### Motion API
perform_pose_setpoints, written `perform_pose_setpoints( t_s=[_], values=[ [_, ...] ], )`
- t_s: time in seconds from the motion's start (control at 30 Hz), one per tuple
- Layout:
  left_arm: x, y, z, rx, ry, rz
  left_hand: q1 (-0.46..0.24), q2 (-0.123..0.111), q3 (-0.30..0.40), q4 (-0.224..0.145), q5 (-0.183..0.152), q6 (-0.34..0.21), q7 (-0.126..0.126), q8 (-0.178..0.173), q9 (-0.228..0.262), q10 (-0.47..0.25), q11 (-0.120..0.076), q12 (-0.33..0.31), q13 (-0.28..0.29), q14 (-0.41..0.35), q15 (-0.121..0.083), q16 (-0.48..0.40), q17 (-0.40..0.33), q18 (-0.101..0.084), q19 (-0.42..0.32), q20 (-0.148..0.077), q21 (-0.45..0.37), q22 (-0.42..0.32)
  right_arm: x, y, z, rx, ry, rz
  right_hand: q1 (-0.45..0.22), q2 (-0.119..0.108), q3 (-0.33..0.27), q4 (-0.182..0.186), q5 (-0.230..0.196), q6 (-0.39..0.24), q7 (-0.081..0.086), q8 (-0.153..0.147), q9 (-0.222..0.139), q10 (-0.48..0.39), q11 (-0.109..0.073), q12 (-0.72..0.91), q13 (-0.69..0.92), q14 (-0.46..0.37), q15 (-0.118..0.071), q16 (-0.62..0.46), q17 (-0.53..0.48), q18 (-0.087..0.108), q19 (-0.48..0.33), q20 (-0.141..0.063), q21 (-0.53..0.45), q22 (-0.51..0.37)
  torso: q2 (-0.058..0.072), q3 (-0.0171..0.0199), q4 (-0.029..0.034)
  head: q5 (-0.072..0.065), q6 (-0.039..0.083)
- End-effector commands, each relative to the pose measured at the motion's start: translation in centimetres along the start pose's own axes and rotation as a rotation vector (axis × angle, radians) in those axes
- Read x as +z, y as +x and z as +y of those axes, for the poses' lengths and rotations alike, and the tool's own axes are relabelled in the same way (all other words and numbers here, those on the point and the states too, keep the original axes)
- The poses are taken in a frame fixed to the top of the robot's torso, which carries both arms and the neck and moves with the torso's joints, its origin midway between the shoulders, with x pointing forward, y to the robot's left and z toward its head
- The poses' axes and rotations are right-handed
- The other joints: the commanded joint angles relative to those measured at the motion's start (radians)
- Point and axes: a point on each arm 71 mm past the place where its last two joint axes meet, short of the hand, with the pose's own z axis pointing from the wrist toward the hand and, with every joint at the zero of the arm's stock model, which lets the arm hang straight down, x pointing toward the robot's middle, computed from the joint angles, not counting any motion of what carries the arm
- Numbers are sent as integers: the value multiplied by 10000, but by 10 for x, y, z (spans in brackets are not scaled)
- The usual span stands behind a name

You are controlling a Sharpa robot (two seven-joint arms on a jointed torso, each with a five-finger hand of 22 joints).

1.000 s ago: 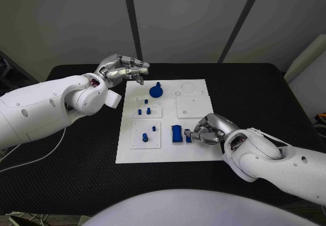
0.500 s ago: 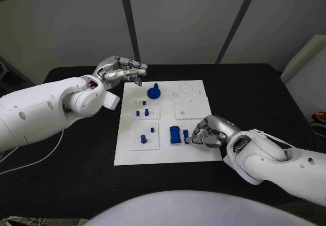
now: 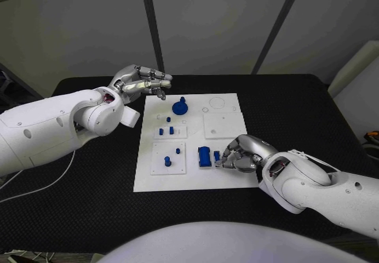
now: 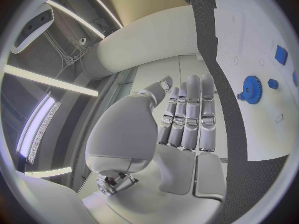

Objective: Assemble the parts on the task board

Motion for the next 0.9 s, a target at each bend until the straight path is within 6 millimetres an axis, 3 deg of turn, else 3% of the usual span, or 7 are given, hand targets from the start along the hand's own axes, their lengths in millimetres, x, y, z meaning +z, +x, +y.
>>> perform_pose_setpoints(
  t_s=[0.03, 0.33, 0.6, 0.8, 0.9],
  values=[
    [0, 1, -2, -51, 140, 104, -90, 30, -9, 0, -7, -52, 10, -12, -10, -62, 12, 29, -13, -31, 27, 60, -15, -123, 7, 31, 7, 16, 3, 1, -2, -57, 37, 113, 105, 3, -15, -62, -39, 14, -84, 47, 19, 209, -62, 51, 1056, 1058, -63, 27, 2630, -156, 31, -27, 14, 652, 5, -2, -2, 28, -26],
    [0, 0, -2, -42, 135, 80, -90, 30, -9, 0, -7, -52, 10, -12, -10, -62, 12, 29, -13, -31, 27, 60, -15, -123, 7, 31, 7, 16, 8, 1, -10, -361, 287, 51, 425, 150, -69, -202, -286, 17, -125, 117, 112, 235, -99, 105, 1110, 1058, -94, 27, 2630, -161, 46, -55, 30, 678, -10, -14, 5, 62, -62],
    [0, 0, -1, -42, 125, 78, -103, 32, -6, 6, -5, -41, 6, -1, -5, -62, 10, 38, -12, -33, 30, 63, -18, -123, 2, 35, 2, 20, 7, -2, -4, -253, -36, -393, 462, 225, -228, -180, -569, -5, -110, 153, 175, 235, -91, 97, 1116, 1058, -94, 27, 2630, -162, 43, -64, 26, 680, -3, 6, -12, 108, -34],
    [-1, 1, -2, -47, 122, 96, -81, 26, 3, -12, -2, -41, 0, 1, -4, -64, 5, 42, -12, -36, 26, 64, -20, -121, 1, 33, 1, 23, 2, -8, -4, 280, -316, -963, 326, 203, -414, -64, -481, -98, -70, 132, 197, 141, -59, -119, 967, 1058, -73, 27, 2630, -129, -48, -51, -88, 556, -2, -12, -2, 108, 20],
    [-1, 0, -2, -36, 146, 58, -86, 4, -3, -19, -6, -42, 1, 4, -3, -66, 7, 46, -11, -40, 26, 64, -22, -121, -3, 35, -1, 26, -1, -15, -5, 1094, -1036, -1429, 319, 176, -583, 15, -204, -483, 94, -82, 139, -221, 66, -864, 446, 955, 14, -236, 2215, 51, -557, 1, -715, -137, -20, -13, 4, 116, 52]
  ],
)
